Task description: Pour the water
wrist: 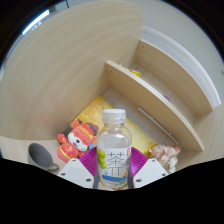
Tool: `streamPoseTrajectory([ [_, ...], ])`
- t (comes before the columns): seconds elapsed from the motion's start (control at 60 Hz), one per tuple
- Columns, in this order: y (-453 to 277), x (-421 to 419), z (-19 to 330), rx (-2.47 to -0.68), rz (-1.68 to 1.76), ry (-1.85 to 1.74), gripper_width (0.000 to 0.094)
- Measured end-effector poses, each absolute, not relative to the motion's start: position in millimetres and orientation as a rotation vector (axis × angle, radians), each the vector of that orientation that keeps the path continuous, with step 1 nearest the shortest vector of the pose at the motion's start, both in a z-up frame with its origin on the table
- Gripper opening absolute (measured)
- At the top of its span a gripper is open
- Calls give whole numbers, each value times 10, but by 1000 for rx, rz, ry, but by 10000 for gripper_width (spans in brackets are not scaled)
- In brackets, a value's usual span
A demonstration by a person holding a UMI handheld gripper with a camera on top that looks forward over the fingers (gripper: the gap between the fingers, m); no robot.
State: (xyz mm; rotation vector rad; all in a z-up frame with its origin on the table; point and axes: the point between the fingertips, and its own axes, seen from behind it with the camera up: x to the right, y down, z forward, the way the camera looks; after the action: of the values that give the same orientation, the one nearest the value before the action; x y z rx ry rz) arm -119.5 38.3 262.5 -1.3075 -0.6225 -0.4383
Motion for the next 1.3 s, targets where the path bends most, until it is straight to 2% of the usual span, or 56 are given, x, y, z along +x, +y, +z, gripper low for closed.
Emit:
streamPoseTrajectory([
  [0.083,372,-992,2476,-1415,-249,-424,395],
  [0.2,433,-982,1919,-1594,-22,-226,395],
  [0.3,485,-851,1458,-1691,67,-206,397],
  [0.417,502,-927,1112,-1721,72,-218,397],
  [0.567,513,-1017,841,-1755,105,-216,396],
  [0.783,480,-989,835,-1743,148,-176,400],
  [1.0,504,-959,820,-1770,149,-148,557],
  [1.083,438,-871,773,-1806,147,-100,737],
  [1.15,318,-825,722,-1836,144,-91,841],
  [1.3,-142,-750,634,-1888,154,-82,861],
])
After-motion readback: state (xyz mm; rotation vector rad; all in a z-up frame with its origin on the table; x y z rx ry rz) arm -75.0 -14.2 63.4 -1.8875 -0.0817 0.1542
